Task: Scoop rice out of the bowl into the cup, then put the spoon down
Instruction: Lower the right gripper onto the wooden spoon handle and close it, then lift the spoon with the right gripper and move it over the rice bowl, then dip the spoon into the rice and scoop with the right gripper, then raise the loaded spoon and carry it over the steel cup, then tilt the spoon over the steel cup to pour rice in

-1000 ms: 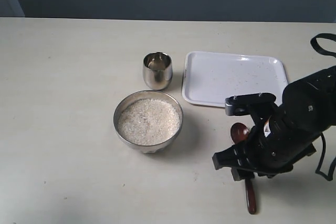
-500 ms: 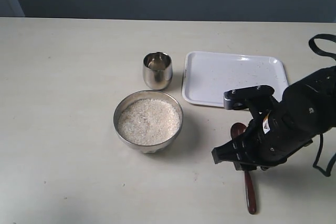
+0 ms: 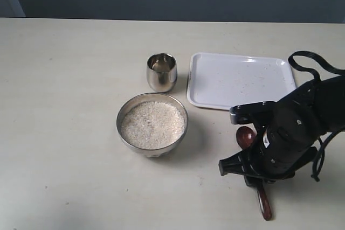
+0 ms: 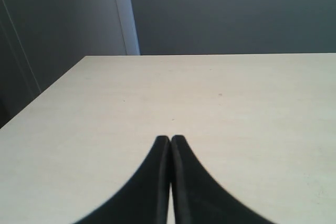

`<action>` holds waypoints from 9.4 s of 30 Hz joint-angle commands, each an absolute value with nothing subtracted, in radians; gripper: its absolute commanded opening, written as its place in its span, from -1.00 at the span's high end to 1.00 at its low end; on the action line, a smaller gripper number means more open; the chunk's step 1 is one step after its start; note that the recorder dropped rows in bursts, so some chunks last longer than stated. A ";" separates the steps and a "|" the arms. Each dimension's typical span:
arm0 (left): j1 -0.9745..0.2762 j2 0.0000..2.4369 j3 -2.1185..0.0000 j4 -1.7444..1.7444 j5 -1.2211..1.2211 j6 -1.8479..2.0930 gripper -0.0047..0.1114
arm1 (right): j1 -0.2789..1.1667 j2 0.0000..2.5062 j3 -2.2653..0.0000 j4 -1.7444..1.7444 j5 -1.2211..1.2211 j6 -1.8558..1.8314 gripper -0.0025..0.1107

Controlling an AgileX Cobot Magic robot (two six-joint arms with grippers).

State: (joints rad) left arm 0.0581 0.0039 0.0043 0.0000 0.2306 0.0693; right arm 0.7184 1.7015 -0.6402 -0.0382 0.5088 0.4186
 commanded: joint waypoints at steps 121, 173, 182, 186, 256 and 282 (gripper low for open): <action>0.057 0.000 0.000 0.000 0.217 0.067 0.91 | 1.178 2.000 -1.240 -0.825 0.913 -0.177 0.97; 0.057 0.000 0.000 0.000 0.217 0.067 0.91 | 1.107 1.960 -1.240 -0.621 0.900 -0.315 0.97; 0.057 0.000 0.000 0.000 0.217 0.067 0.91 | 1.106 1.960 -1.244 -0.640 0.930 -0.315 0.97; 0.057 0.000 0.000 0.000 0.217 0.067 0.91 | 1.106 1.936 -1.244 -0.642 0.940 -0.315 0.97; 0.057 0.000 0.000 0.000 0.217 0.067 0.91 | 0.775 1.852 -1.533 -0.111 1.095 -0.560 0.97; 0.057 0.000 0.000 0.000 0.217 0.067 0.91 | 0.686 2.092 -1.759 -0.068 1.054 -0.632 0.97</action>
